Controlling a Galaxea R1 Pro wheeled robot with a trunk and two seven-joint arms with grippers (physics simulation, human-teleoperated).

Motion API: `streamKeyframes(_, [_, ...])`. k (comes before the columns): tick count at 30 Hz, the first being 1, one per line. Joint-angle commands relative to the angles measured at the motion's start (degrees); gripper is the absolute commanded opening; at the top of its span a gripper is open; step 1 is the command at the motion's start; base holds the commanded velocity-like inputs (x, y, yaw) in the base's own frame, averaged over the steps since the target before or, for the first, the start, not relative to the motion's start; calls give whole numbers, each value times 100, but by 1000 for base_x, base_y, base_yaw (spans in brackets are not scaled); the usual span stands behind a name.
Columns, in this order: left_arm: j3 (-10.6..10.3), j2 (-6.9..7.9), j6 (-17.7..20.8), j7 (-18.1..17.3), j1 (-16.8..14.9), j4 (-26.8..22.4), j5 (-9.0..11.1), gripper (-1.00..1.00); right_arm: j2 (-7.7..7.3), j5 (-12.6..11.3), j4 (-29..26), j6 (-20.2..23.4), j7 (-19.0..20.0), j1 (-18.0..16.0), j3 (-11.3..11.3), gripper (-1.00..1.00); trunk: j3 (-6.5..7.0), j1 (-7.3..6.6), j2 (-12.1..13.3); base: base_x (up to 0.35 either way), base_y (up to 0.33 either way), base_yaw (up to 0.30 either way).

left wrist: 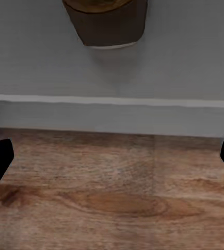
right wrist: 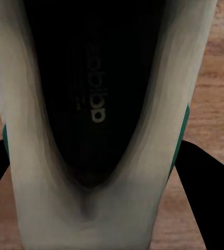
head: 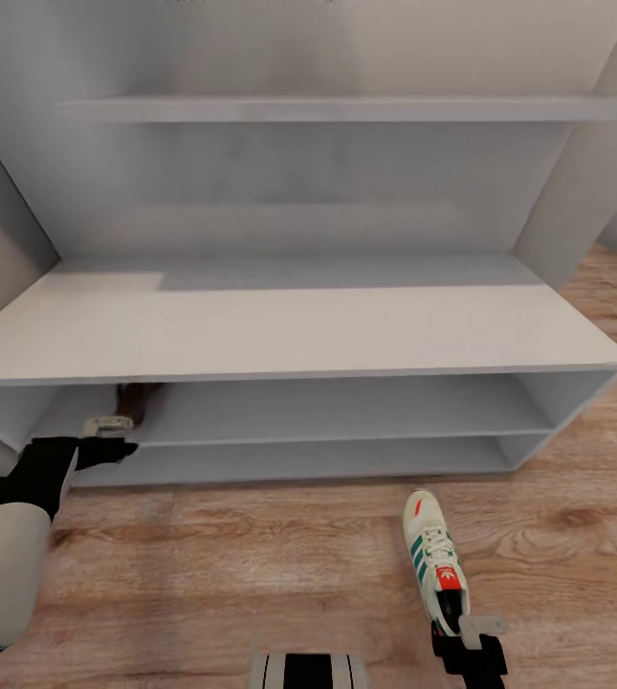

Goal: Pick up the two gym shoes and the two sandals from the corridor floor and place them onto the hallstand (shoe rack) in the corridor, making sure they are on the rack and not on the floor. Arrange them so the two gym shoes are next to each other and the two sandals are next to each other.

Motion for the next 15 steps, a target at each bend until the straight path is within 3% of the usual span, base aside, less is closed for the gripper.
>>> streamKeyframes(1, [22,1,17,-67,6,-5,-56,100,0,59,5,-17,-22,-4,-37,-100,-4,-5,-2,-336,0,0])
streamKeyframes(6, [25,8,12,-73,46,45,-45,100,0,59,5,-17,-22,-4,-37,-100,-4,-5,-2,-337,0,0])
streamKeyframes(10, [28,9,-22,-74,417,58,-13,100,0,59,3,-17,-22,-4,-37,-100,-4,-5,-2,-311,0,0])
streamKeyframes(15, [27,16,-302,-66,973,60,282,100,0,56,1,-17,-22,-4,-37,-100,-4,-5,-2,-117,0,0])
